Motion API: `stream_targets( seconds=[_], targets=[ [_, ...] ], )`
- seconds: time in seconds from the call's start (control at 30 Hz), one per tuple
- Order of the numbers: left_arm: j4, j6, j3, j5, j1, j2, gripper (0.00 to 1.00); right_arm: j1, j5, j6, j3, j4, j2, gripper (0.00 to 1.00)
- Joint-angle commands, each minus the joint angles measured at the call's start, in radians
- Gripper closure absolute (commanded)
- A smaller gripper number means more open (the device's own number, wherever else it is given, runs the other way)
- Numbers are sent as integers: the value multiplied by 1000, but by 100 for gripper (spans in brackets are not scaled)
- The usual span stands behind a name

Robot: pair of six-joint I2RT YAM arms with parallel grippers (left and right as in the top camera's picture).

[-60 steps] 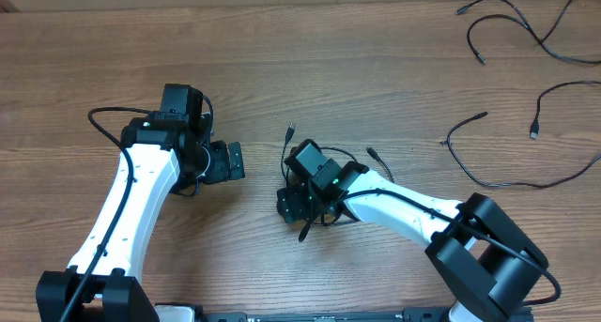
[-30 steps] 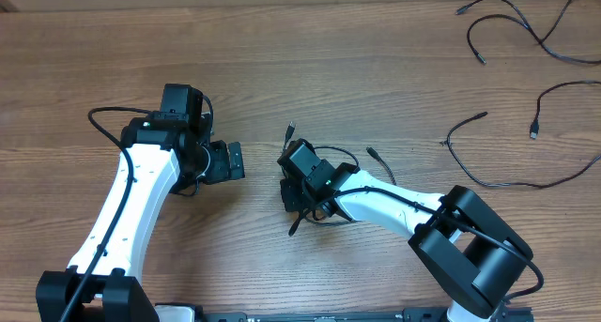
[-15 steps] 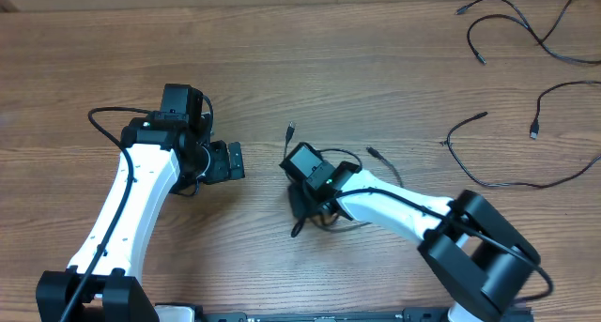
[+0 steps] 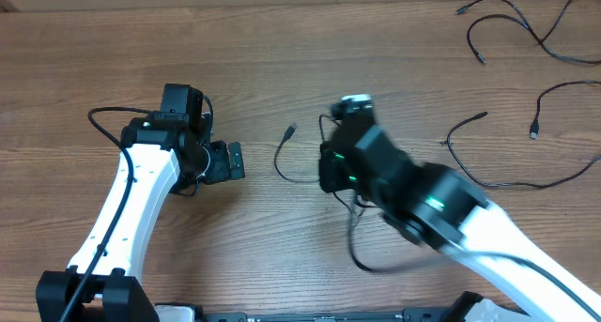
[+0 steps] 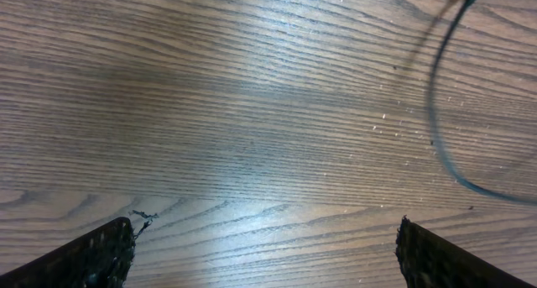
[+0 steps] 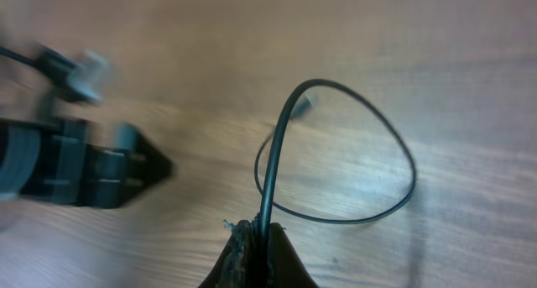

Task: Untangle cables
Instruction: 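Carry the cable rightward with the right gripper to the cable group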

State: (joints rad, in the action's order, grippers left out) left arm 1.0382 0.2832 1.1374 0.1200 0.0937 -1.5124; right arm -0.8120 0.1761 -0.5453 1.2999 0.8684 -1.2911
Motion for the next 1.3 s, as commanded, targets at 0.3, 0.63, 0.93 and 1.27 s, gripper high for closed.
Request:
stream_targets(
  seconds=[0.3, 0.63, 0.93, 1.27],
  targets=[
    [-3, 9, -3, 3, 6, -4, 1, 2, 335, -92, 39, 180, 415, 96],
    [-3, 9, -3, 3, 6, -4, 0, 2, 595, -278, 37, 491, 486, 96],
    [-3, 9, -3, 3, 6, -4, 0, 2, 663, -349, 37, 585, 486, 96],
    [-3, 9, -3, 3, 6, -4, 0, 2, 609, -229, 37, 518, 449, 96]
  ],
)
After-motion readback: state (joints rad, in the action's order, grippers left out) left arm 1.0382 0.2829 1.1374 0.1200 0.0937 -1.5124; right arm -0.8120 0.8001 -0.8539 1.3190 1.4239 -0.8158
